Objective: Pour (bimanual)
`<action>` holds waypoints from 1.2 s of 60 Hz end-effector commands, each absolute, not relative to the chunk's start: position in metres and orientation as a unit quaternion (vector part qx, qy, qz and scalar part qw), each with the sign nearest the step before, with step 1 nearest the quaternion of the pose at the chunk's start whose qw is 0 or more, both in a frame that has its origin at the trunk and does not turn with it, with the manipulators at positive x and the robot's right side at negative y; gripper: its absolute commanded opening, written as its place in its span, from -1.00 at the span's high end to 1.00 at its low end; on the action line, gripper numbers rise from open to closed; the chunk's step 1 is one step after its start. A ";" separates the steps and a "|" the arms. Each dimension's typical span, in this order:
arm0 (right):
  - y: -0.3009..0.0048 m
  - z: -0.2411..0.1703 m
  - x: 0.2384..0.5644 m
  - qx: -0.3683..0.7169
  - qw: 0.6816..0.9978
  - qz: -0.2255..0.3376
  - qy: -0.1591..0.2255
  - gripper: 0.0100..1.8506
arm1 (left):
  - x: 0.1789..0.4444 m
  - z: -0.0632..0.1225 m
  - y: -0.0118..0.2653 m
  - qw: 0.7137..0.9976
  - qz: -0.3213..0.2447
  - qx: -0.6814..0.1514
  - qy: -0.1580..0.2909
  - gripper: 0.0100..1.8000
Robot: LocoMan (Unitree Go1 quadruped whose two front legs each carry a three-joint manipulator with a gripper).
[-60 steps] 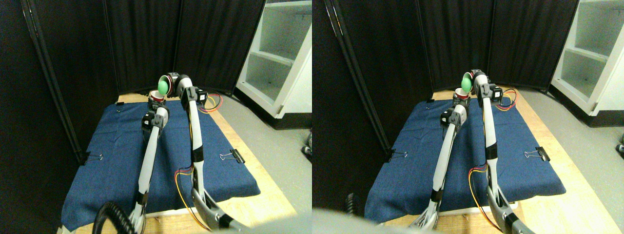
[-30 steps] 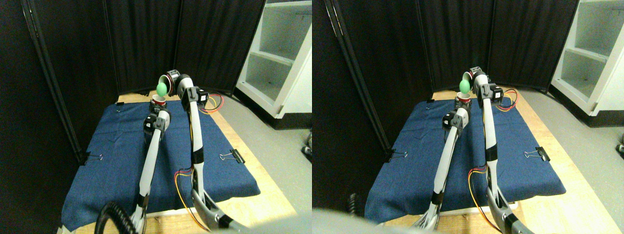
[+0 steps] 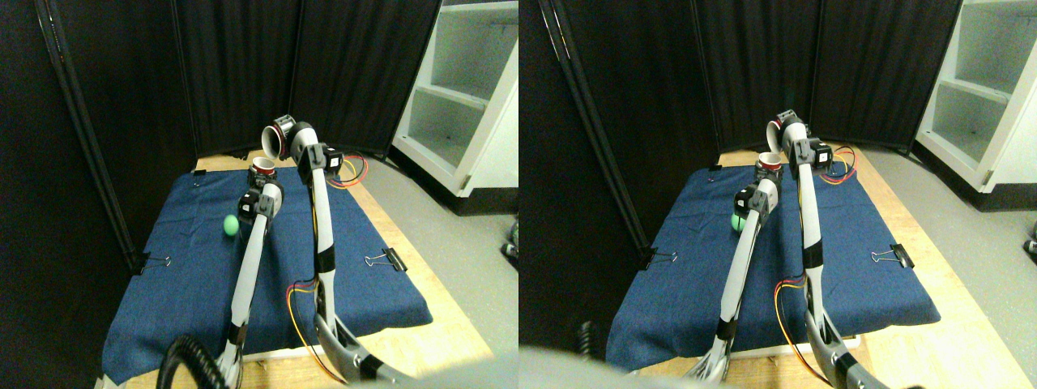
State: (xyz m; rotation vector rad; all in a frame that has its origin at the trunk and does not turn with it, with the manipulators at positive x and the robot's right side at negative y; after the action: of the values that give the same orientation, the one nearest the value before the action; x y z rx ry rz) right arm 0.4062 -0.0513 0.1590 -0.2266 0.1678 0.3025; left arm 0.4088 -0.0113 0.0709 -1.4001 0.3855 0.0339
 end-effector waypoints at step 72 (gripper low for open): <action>-0.124 0.088 0.414 0.601 0.795 -0.088 0.014 0.65 | 0.420 0.066 0.052 0.768 0.051 -0.632 0.087 0.64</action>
State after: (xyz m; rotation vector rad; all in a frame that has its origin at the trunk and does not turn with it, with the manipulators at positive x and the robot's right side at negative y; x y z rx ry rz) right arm 0.4119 -0.1230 0.0926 1.2693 0.0402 -0.1885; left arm 0.4178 0.0527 0.0623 -1.3496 0.2217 0.1292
